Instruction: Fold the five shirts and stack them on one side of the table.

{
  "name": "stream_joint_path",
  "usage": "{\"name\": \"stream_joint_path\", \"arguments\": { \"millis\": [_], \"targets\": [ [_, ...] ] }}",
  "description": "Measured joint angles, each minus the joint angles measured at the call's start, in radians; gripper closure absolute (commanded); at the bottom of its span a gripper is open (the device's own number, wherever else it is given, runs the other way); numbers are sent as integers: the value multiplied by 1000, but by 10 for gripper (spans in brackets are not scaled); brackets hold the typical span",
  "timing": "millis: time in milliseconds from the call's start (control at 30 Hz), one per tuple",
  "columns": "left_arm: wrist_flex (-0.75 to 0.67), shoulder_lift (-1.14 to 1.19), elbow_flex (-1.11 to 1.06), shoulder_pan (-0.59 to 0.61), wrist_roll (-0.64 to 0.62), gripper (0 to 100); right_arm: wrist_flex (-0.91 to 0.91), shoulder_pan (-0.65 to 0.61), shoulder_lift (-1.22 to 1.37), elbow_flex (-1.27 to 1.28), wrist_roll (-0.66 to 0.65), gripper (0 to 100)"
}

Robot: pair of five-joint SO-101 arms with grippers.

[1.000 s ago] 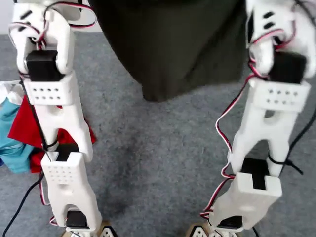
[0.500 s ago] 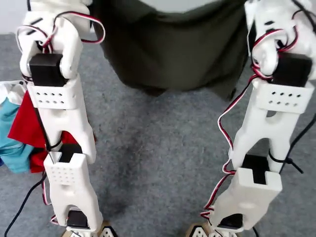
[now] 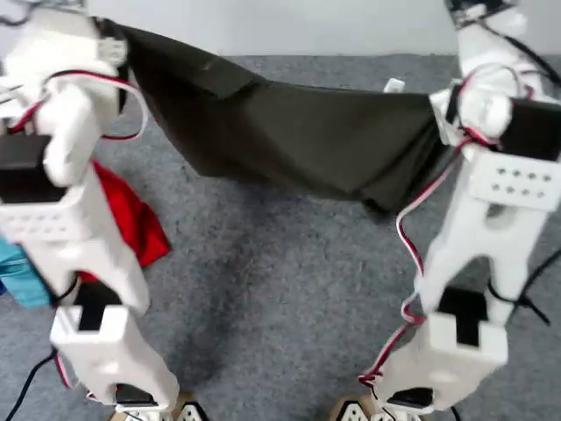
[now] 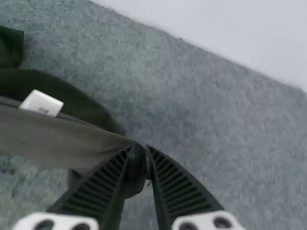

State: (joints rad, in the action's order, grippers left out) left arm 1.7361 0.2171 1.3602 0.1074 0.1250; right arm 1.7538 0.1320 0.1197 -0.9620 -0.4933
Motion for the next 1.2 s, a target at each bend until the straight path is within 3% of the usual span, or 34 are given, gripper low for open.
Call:
{"name": "stream_joint_path", "arguments": {
  "millis": [200, 400, 600, 867, 1033, 1200],
  "targets": [
    [0, -362, -453, -11, 3, 987, 2, -6, -399, 479, -20, 988],
    [0, -773, -1049, -25, 120, 987, 3, 32, -876, 939, -55, 988],
    [0, -1160, -1453, -25, 149, 987, 3, 126, -1269, 1149, -58, 988],
    [0, -1537, -1594, -25, 149, 987, 3, 160, -1585, 1119, -11, 989],
    [0, -1582, -1603, -25, 149, 987, 3, 183, -1596, 1128, 2, 989],
    [0, -1544, -1705, -25, 152, 987, 3, 178, -1573, 1307, 2, 988]
  ]
}}
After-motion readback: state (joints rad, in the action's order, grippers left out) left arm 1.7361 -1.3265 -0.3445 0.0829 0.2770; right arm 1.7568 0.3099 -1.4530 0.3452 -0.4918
